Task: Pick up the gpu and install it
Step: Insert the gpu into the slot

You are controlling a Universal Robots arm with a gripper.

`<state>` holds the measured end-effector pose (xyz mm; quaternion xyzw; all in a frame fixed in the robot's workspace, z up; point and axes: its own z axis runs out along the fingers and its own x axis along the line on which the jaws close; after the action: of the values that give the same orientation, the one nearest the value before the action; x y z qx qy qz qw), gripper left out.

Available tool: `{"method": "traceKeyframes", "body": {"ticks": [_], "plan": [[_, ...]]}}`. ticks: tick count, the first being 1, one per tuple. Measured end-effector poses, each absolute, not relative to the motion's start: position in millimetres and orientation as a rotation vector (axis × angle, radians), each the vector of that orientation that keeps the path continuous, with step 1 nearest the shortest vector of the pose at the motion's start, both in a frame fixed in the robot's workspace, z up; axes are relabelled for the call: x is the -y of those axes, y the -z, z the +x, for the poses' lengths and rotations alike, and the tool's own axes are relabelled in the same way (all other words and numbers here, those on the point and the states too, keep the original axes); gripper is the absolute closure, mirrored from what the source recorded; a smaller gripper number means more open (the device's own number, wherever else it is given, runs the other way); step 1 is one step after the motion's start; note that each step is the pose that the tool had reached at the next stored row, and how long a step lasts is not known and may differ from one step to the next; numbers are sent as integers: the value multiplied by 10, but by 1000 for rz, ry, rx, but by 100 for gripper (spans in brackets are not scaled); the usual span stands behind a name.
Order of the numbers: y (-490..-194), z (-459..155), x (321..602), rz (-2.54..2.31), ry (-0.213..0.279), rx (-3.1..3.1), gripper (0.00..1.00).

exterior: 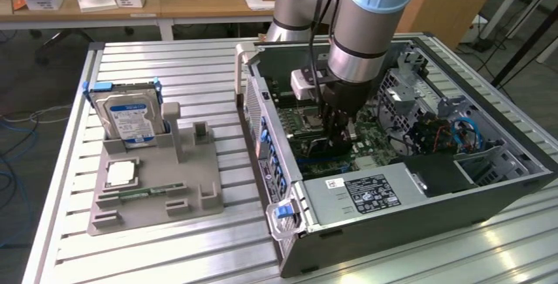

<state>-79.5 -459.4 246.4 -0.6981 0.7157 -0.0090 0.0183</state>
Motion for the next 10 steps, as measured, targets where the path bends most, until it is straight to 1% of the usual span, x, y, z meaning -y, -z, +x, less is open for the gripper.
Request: {"method": "traceKeyframes", "body": {"ticks": [10], "plan": [[-2442,-794,4594,-2168,28,-2222,74]]}}
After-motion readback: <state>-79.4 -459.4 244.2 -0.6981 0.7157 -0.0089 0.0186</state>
